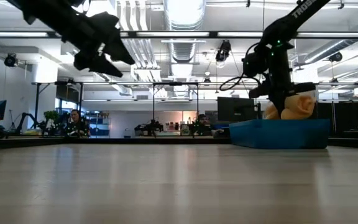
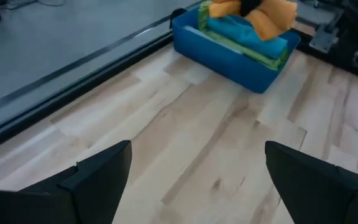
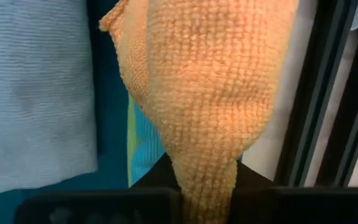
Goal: Roll microfiber towels into tight, uniform cylinder then place into a basket
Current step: Put the orange towel into the blue bin
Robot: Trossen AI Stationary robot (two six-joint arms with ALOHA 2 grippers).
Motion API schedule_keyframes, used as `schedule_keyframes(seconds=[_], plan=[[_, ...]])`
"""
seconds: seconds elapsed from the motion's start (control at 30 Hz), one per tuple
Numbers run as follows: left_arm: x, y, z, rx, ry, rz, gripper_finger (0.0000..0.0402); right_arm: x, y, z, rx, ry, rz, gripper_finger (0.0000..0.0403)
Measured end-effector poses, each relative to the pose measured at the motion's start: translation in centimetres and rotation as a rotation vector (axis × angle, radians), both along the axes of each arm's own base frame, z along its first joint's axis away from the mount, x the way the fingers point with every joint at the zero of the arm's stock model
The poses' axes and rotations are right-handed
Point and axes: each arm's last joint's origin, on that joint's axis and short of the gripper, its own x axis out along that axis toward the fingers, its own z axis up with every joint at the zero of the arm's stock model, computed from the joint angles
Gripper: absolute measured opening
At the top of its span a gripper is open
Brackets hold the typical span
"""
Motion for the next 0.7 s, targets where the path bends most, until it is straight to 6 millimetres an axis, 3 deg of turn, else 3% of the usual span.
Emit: schedule_keyframes(seconds=[0.23, 0.43, 0.57, 0.7], plan=[[1.8, 0.0, -0.6, -0.030, 0.054, -0.065, 0.0352, -0.3, 0.3, -1.7, 0.013, 0.022, 0.002, 0.0043], [2.1, -0.1, -0.6, -0.060, 0.052, -0.111, 0.0352, -0.4, 0.6, -2.1, 0.025, 0.023, 0.011, 0.0123], [1.8, -0.2, 0.0, -0.055, 0.030, -0.116, 0.0352, 0.0, 0.6, 0.4, -0.023, -0.029, 0.027, 0.0173], [1.4, -0.2, 0.5, -0.049, 0.006, -0.118, 0.0352, -0.1, 0.7, 3.6, -0.109, -0.102, 0.039, 0.0193]])
